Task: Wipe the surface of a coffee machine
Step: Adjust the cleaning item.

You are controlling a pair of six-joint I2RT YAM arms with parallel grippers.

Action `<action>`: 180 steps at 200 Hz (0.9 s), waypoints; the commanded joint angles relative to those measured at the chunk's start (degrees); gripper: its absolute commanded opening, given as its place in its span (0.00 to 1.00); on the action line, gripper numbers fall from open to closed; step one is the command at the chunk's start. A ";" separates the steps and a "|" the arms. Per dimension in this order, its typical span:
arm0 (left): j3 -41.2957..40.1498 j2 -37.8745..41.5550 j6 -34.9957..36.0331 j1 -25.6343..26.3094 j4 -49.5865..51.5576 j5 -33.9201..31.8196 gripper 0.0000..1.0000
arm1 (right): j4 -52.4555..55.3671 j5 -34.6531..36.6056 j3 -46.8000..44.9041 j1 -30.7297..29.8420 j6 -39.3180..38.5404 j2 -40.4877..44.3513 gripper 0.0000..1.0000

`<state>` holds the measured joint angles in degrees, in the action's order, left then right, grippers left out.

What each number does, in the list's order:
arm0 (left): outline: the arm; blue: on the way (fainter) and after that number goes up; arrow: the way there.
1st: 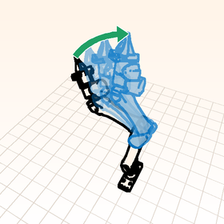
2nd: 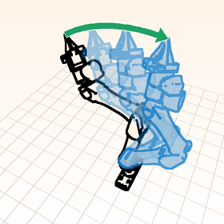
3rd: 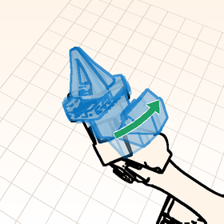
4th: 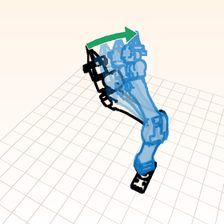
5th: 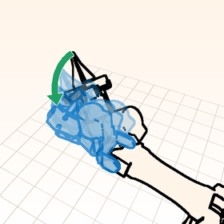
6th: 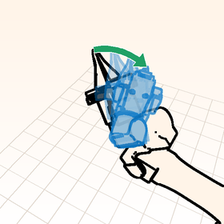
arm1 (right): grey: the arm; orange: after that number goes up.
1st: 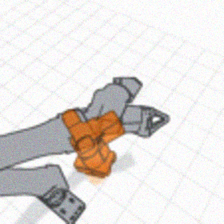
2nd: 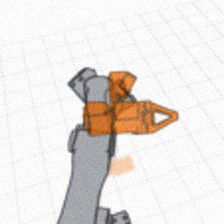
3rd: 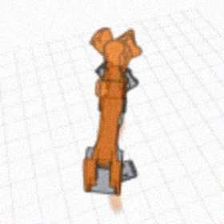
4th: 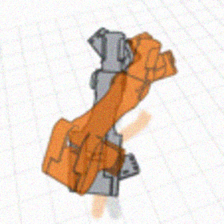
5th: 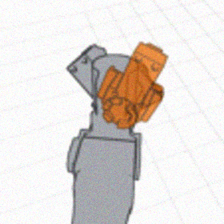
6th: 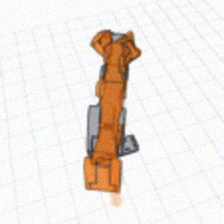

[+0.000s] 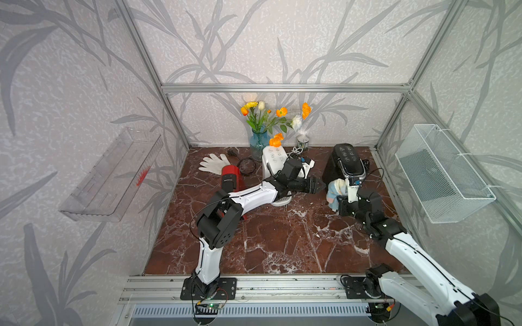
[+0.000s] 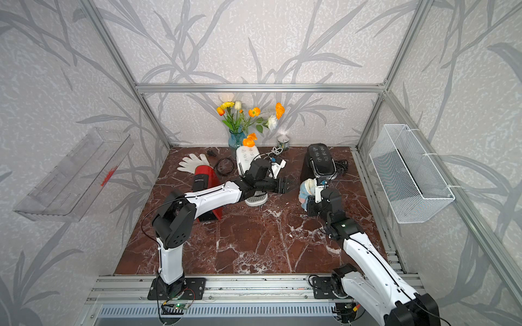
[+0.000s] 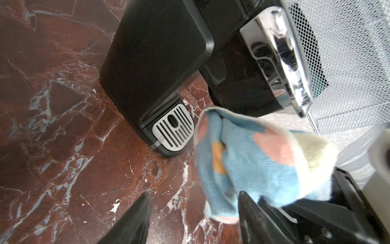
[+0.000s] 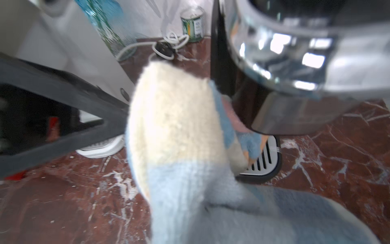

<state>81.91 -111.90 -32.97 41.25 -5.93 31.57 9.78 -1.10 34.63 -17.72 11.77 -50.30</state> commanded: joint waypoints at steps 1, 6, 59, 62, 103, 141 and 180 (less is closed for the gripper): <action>0.25 4.76 1.58 -1.94 1.18 3.58 0.66 | 1.64 -9.97 4.02 0.22 -1.27 3.15 0.00; 0.16 5.20 1.22 -2.09 1.07 4.09 0.66 | 1.57 -11.21 4.34 0.22 -1.24 3.70 0.00; -1.58 8.84 -4.45 -3.22 -7.03 16.07 0.71 | -2.51 -14.39 3.55 0.22 -1.76 7.68 0.00; -1.76 9.10 -5.23 -3.23 -7.97 16.60 0.71 | -2.82 -14.18 3.45 0.22 -1.71 7.82 0.00; -2.35 10.38 -8.95 -2.94 -13.57 20.72 0.74 | -4.51 -13.13 3.32 0.49 -1.05 7.68 0.00; -2.47 9.88 -12.29 -2.59 -18.68 23.21 0.77 | -5.33 -13.29 3.59 0.73 -1.14 8.03 0.00; -2.16 10.34 -13.71 -2.16 -20.67 24.42 0.79 | -4.16 -10.93 3.53 3.45 1.26 7.06 0.00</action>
<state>80.03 -103.35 -45.21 38.63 -23.03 53.63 7.11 -13.06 37.85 -16.19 11.09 -43.20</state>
